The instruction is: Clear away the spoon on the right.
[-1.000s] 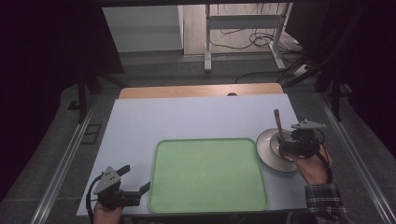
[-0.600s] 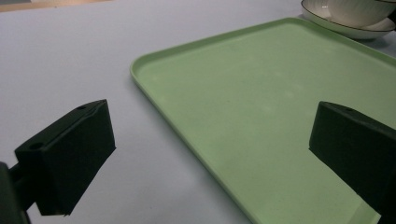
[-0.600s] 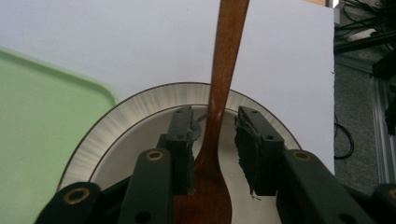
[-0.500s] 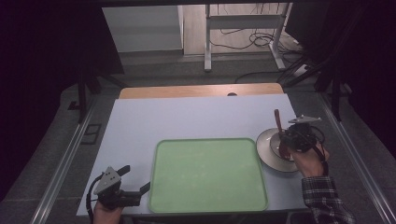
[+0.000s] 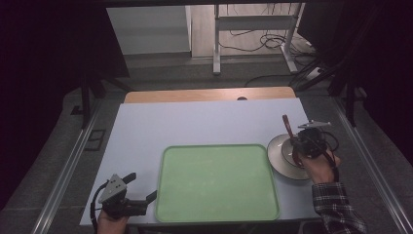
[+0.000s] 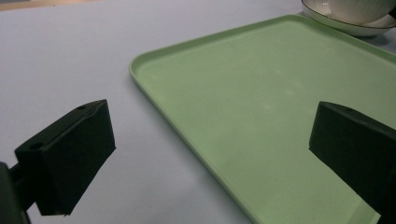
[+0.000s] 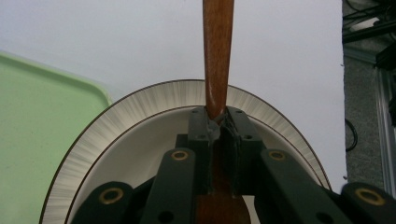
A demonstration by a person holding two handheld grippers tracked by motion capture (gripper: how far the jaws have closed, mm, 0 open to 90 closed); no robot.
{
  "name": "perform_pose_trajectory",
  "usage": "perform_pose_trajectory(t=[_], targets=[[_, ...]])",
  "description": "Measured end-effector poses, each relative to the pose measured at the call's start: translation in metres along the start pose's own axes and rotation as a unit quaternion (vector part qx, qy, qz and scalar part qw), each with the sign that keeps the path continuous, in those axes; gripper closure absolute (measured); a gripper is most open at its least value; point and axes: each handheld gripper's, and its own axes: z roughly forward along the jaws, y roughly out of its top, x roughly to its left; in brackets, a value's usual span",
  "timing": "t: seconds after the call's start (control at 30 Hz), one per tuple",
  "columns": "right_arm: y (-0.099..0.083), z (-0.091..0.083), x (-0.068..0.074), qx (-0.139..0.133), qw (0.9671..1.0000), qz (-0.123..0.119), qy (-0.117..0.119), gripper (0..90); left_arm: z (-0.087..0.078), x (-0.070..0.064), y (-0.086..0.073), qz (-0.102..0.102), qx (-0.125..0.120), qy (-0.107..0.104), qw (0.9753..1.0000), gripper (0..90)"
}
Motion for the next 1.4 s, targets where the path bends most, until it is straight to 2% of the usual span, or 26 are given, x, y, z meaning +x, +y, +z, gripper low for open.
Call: perform_pose_trajectory(t=[0.37, 0.57, 1.0, 1.13, 1.4], targets=[[0.004, -0.007, -0.002, 0.001, 0.9998, 0.009, 0.015, 82.9, 0.000, 0.000, 0.000, 0.001, -0.001, 0.002, 1.0000, 0.0], [0.007, -0.015, -0.004, -0.002, 0.9997, 0.009, 0.023, 82.9, -0.003, 0.000, 0.000, -0.004, -0.011, 0.008, 0.9999, 0.0], [0.017, -0.033, -0.006, -0.002, 0.9995, 0.003, 0.031, 82.9, -0.004, 0.001, 0.000, -0.002, -0.018, 0.014, 0.9997, 0.0], [0.024, -0.041, -0.005, 0.003, 0.9994, -0.007, 0.033, 82.9, -0.004, 0.001, 0.000, -0.002, -0.019, 0.015, 0.9997, 0.0], [0.032, -0.052, -0.003, 0.012, 0.9990, -0.008, 0.042, 82.9, -0.004, 0.001, 0.000, -0.003, -0.021, 0.016, 0.9997, 0.0]])
